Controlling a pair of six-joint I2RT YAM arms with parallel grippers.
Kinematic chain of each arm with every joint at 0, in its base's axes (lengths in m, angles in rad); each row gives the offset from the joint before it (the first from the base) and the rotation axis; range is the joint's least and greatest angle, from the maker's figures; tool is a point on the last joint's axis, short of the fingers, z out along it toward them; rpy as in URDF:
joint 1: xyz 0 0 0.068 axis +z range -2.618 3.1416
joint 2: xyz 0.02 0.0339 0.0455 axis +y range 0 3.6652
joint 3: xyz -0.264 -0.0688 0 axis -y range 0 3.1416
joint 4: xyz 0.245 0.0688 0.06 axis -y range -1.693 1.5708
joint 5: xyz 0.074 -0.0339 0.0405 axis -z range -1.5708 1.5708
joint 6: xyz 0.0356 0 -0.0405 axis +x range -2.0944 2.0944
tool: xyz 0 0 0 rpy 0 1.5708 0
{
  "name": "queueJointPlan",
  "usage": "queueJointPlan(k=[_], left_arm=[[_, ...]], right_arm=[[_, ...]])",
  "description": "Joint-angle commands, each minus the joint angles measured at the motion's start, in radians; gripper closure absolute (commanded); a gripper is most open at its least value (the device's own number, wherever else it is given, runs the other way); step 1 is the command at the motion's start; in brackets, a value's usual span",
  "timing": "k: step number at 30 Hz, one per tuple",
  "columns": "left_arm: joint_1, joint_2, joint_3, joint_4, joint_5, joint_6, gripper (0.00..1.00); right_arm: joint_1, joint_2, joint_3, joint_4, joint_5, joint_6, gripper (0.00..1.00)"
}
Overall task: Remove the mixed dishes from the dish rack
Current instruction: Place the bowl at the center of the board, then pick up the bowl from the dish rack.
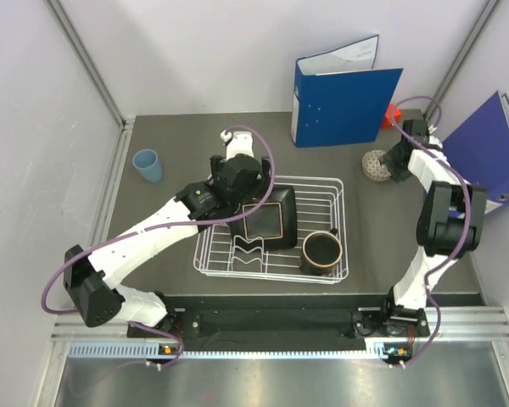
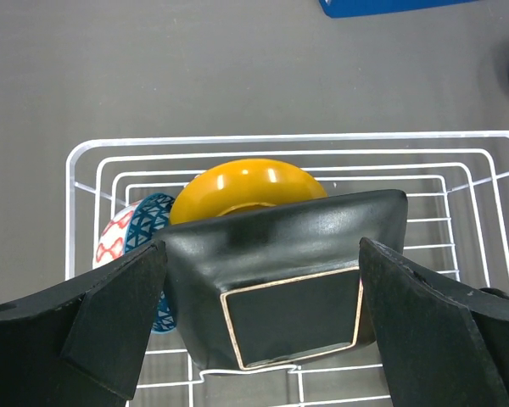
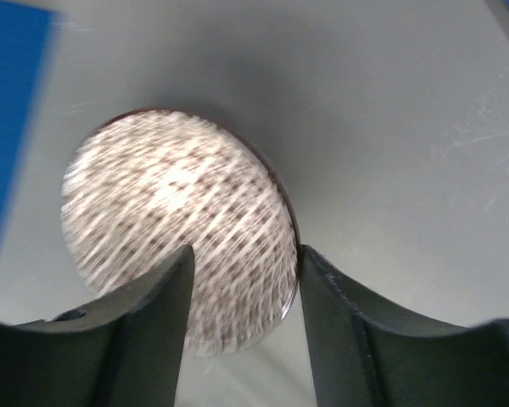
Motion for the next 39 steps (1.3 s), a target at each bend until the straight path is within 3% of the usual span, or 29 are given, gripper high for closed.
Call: queueJointPlan(k=[1, 6, 8, 14, 18, 20, 23, 28, 29, 33, 39], left_arm=[[0.003, -0.048, 0.01, -0.001, -0.028, 0.015, 0.01], [0.003, -0.05, 0.028, -0.032, -0.063, 0.032, 0.01], [0.005, -0.053, 0.028, -0.058, -0.108, 0.033, 0.01], [0.005, -0.073, -0.001, -0.095, -0.169, 0.029, 0.01], [0.005, -0.089, -0.029, -0.117, -0.261, -0.013, 0.16], [0.003, -0.094, -0.026, -0.156, -0.336, -0.033, 0.17], [0.005, -0.094, -0.007, -0.2, -0.379, -0.033, 0.18], [0.008, -0.016, 0.019, -0.318, -0.432, -0.086, 0.25], [0.008, -0.007, 0.008, -0.343, -0.436, -0.102, 0.32], [0.006, 0.028, -0.03, -0.332, -0.439, -0.128, 0.45], [0.008, 0.125, -0.024, -0.348, -0.462, -0.145, 0.51]], right_arm=[[0.004, -0.192, 0.021, 0.029, -0.071, 0.021, 0.44], [0.046, -0.339, 0.01, 0.001, -0.12, -0.031, 0.27], [0.077, -0.425, -0.022, -0.011, -0.088, -0.048, 0.01], [0.238, -0.644, -0.186, 0.05, -0.028, -0.12, 0.0], [0.461, -0.691, -0.211, 0.023, 0.12, -0.201, 0.01], [0.561, -0.712, -0.237, 0.024, 0.231, -0.205, 0.0], [0.617, -0.789, -0.35, 0.136, 0.246, -0.199, 0.0], [0.63, -0.857, -0.465, 0.221, 0.188, -0.235, 0.0], [0.631, -0.851, -0.462, 0.211, 0.188, -0.247, 0.0], [0.637, -0.837, -0.452, 0.181, 0.185, -0.269, 0.0], [0.636, -0.844, -0.479, 0.193, 0.184, -0.274, 0.0]])
